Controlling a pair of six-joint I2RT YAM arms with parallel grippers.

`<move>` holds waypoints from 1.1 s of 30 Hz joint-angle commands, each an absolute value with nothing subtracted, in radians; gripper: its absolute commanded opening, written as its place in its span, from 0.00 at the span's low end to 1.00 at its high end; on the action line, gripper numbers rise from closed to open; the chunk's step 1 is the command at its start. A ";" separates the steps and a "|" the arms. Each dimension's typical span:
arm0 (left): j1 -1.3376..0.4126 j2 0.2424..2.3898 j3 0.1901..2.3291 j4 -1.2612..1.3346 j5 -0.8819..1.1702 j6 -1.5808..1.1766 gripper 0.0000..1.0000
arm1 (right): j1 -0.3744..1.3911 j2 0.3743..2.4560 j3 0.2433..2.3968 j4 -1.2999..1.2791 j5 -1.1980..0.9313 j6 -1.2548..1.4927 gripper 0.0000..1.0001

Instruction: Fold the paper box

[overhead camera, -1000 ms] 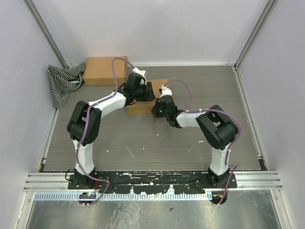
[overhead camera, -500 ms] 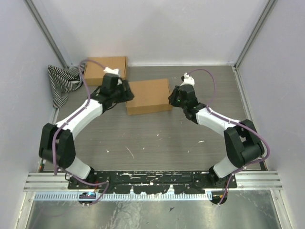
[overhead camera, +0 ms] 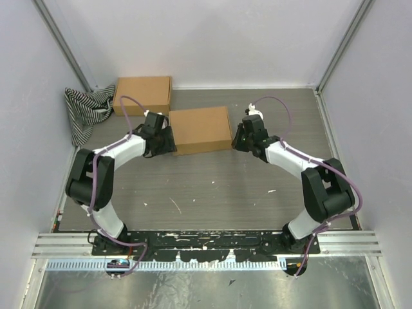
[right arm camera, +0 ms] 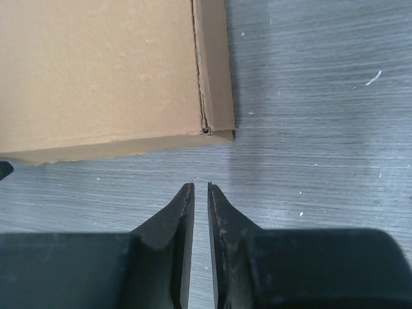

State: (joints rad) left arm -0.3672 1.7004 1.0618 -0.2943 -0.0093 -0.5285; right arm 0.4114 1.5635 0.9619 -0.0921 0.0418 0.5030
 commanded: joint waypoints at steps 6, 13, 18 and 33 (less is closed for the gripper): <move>-0.367 1.835 1.209 -0.268 -0.004 -0.510 0.63 | 0.415 1.780 1.081 -0.088 -0.021 0.520 0.19; -0.367 1.964 1.389 -0.303 -0.017 -0.495 0.63 | 0.401 1.988 1.312 -0.132 -0.046 0.523 0.18; -0.357 2.059 1.552 -0.342 -0.024 -0.487 0.63 | 0.356 2.110 1.475 -0.153 -0.073 0.532 0.18; -0.292 2.099 1.793 -0.383 -0.036 -0.487 0.63 | 0.269 2.150 1.636 -0.091 -0.177 0.444 0.21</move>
